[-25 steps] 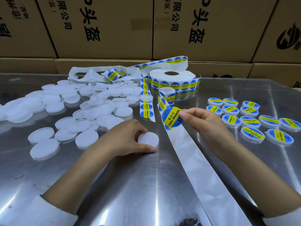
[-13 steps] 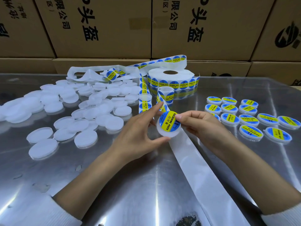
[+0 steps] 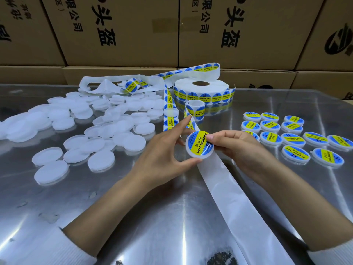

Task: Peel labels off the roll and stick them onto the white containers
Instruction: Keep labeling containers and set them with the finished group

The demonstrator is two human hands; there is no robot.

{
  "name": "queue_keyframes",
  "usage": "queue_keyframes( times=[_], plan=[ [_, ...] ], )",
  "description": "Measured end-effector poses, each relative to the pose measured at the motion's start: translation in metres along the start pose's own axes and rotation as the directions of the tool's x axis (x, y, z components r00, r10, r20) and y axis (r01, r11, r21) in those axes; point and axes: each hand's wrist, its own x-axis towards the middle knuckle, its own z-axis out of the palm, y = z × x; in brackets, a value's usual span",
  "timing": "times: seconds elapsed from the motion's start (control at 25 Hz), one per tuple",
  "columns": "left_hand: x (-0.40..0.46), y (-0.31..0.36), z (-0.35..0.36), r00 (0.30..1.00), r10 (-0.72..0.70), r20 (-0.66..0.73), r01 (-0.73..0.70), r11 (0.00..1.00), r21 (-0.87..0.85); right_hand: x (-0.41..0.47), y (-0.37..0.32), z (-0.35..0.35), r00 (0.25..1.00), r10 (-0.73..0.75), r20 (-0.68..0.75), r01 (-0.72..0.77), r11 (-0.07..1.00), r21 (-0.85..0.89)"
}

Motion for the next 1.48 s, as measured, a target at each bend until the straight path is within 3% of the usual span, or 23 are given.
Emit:
queue_keyframes(
  times=[0.52,0.8,0.96,1.08,1.36,1.48],
  plan=[
    [0.000,0.007,0.000,0.994,0.002,-0.108,-0.002,1.000,0.000,-0.003,-0.005,0.006,0.995,-0.038,-0.092,0.034,0.999,-0.041],
    [0.000,0.012,0.000,0.982,-0.038,-0.187,0.029,0.998,-0.051,-0.004,-0.008,0.011,0.970,-0.228,-0.088,0.203,0.952,-0.229],
    [0.001,0.014,-0.002,0.975,-0.034,-0.219,0.023,0.998,-0.050,-0.005,-0.008,0.014,0.952,-0.299,-0.061,0.282,0.938,-0.202],
    [0.001,0.014,-0.002,0.982,0.012,-0.189,-0.016,1.000,-0.017,-0.006,-0.010,0.008,0.967,-0.254,-0.027,0.246,0.956,-0.161],
    [0.000,0.019,0.000,0.960,0.203,-0.193,-0.192,0.979,0.073,-0.012,-0.012,0.024,0.993,-0.103,0.050,0.114,0.941,-0.318],
    [0.000,0.021,0.001,0.948,0.215,-0.234,-0.204,0.976,0.071,-0.011,-0.014,0.027,0.998,-0.054,-0.040,0.041,0.962,-0.270]
  ],
)
